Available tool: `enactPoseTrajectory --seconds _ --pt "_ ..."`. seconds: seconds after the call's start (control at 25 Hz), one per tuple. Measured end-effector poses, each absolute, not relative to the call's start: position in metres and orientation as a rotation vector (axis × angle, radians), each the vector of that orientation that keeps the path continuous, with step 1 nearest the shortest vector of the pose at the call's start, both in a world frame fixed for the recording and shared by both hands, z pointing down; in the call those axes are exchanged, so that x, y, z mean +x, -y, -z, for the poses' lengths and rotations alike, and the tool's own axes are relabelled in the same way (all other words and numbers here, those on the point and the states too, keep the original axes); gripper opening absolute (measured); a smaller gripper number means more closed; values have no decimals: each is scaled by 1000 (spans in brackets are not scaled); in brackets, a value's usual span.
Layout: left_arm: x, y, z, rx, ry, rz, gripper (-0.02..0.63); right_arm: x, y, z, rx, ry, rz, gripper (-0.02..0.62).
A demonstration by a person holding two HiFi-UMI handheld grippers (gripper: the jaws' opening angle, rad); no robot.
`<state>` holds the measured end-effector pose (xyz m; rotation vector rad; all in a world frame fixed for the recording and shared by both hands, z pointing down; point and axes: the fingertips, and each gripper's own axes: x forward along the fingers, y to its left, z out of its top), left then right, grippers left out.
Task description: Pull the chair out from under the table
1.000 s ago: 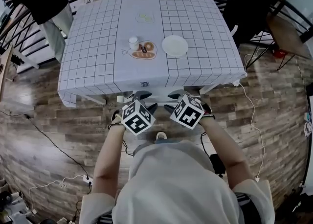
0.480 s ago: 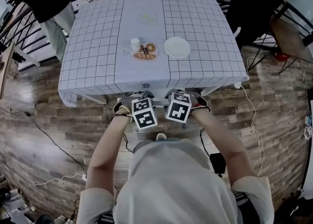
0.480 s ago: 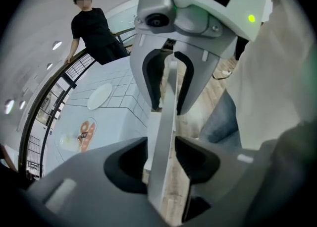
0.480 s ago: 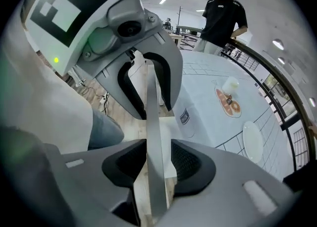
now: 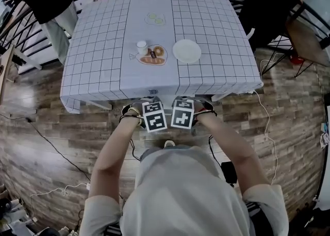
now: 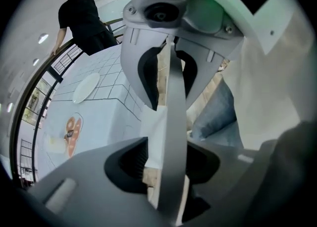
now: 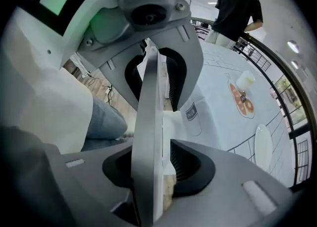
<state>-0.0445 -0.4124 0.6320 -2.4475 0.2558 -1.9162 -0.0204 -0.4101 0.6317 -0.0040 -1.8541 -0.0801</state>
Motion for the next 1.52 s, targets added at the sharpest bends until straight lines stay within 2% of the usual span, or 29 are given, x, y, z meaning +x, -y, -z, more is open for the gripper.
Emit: enactPoseTrajectory --seconds 0.28,0.48,0.68,1.04,1.52 --pt "-47 412 -644 -2402 -181 1949 173 -22 408 -639 -52 1826 71 133" --pt "-44 410 -646 -2419 -143 1936 156 -23 403 -642 -106 1797 84 94" --pt "-44 406 -649 -2387 -97 1923 106 -25 403 -644 -39 1825 53 74" --pt "-44 402 -649 -2382 -42 1922 80 -24 404 -643 -8 1841 89 71" --pt "-44 402 -649 -2387 -46 1932 77 -24 404 -644 -4 1843 93 72"
